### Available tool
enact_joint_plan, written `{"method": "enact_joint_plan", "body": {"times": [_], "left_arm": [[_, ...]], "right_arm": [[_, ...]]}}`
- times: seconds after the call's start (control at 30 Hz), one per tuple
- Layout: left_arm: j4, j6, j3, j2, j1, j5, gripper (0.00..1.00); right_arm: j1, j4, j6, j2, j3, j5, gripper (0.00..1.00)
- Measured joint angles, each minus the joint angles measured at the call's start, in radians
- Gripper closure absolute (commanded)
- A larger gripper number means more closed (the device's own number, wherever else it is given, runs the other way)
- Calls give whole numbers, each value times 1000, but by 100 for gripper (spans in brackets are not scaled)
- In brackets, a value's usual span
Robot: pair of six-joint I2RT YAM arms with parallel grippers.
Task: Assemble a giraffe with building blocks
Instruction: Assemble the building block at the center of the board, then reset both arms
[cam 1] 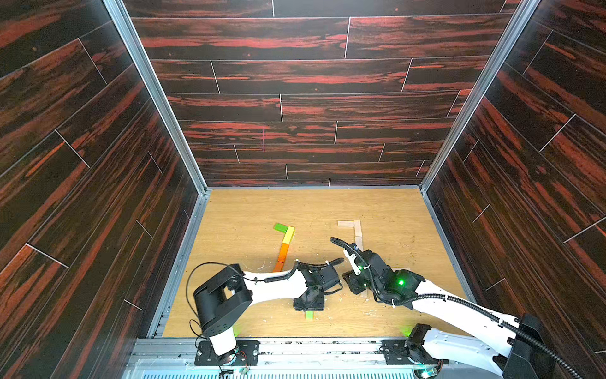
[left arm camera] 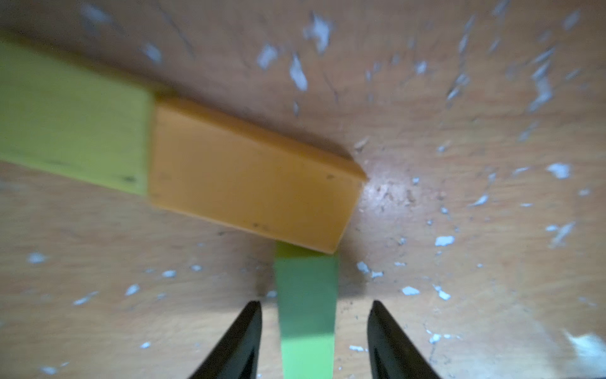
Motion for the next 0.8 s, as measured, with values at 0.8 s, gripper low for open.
{"method": "enact_joint_plan", "body": {"times": [0.8], "left_arm": [[56, 435, -60, -745, 700, -564, 14]], "right_arm": [[-378, 14, 86, -54, 106, 106, 44]]}}
